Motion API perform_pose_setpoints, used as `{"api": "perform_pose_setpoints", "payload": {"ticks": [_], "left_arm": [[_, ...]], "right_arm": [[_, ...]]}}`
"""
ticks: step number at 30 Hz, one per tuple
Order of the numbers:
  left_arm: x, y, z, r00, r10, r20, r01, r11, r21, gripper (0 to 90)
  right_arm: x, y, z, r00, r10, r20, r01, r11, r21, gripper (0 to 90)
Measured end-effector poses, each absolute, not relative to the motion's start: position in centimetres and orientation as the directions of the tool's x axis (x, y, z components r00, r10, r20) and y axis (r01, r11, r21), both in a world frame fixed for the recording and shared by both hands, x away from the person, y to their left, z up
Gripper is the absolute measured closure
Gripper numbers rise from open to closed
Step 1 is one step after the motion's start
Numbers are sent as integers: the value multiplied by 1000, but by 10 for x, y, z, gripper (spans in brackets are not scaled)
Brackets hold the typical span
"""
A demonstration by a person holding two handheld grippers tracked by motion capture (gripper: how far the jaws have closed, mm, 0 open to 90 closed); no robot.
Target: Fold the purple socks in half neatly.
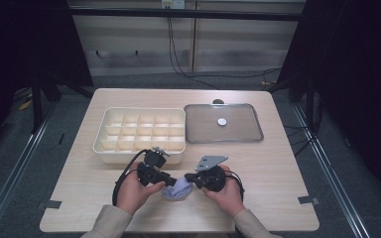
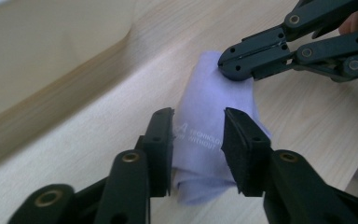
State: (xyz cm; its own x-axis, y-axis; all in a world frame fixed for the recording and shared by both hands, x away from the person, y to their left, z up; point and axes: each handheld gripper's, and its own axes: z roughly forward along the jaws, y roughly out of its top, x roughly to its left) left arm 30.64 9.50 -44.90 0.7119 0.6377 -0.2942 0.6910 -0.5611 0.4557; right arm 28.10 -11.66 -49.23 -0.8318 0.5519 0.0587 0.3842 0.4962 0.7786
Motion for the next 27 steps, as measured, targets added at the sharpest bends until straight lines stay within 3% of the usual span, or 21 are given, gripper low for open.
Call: {"api": "perform_pose_setpoints", "payload": {"ticks": [12,27], "left_arm": [[309,92,-451,707,645,-290,694,-554,460,546],[314,96,-451,697,655,-293,705,-550,447,529]], "right_arm": [[284,-125,-480,-811,580,71,388,445,807,862],[287,-149,-478,-758,648,74,423,402,812,803]]}}
